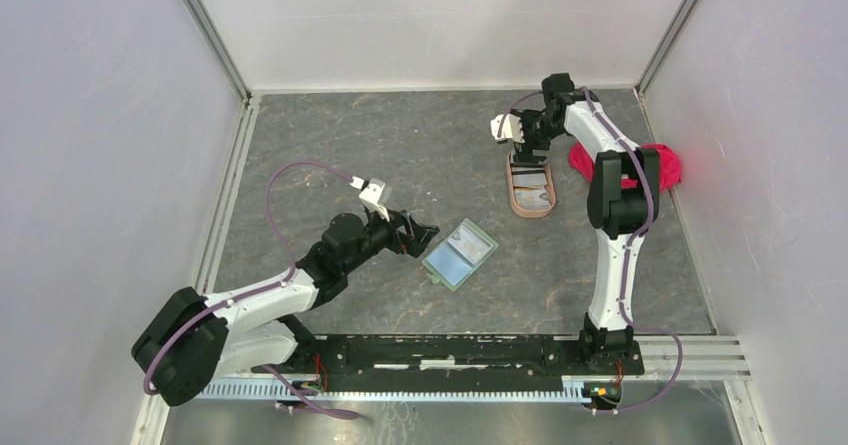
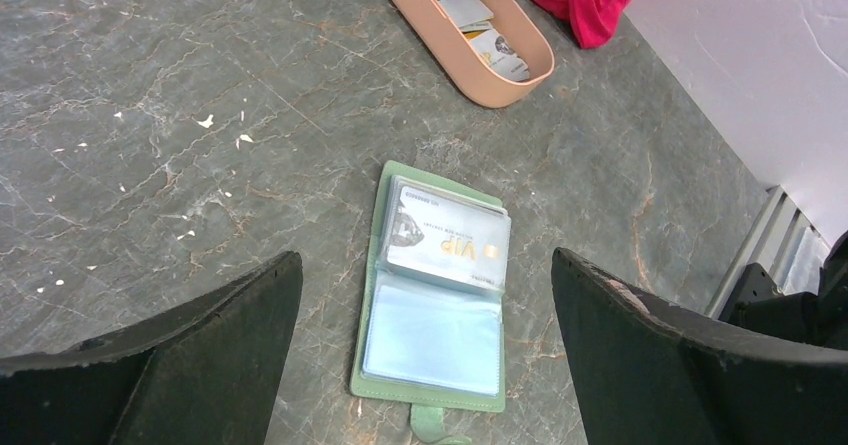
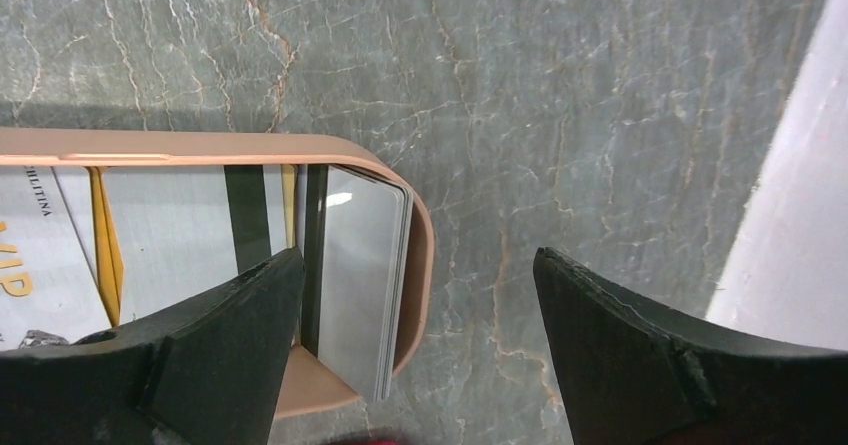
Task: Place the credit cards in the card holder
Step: Pick up the credit card from the storage box.
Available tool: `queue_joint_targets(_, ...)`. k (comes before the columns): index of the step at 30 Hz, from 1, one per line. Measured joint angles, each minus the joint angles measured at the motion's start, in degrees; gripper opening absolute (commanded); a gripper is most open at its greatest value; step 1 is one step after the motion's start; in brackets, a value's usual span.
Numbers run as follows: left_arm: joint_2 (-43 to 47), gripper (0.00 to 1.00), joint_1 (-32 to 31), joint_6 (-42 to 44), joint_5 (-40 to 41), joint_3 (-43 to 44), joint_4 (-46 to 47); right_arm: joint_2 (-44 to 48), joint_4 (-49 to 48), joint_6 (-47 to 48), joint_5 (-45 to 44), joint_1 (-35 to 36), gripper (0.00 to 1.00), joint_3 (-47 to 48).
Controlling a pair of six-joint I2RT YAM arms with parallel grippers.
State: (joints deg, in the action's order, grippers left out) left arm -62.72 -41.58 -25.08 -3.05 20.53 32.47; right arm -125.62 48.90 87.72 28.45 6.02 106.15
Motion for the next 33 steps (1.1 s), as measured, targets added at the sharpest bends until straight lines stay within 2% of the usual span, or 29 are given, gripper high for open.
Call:
queue_joint_targets(3,-0.8,1.00,0.0,0.0,-0.2,0.0,0.8,-1.1,-0.1,-0.4,-0.7,0.0,0.90,0.0)
queue_joint_targets(22,-2.2,1.00,0.0,0.0,-0.3,0.0,1.6,-1.9,-0.5,-2.1,-1.5,-1.0,0.68,0.7)
queue_joint_targets(33,-2.2,1.00,0.0,0.0,-0.4,0.0,1.6,-1.9,-0.5,-2.9,-1.1,-1.7,0.59,0.7)
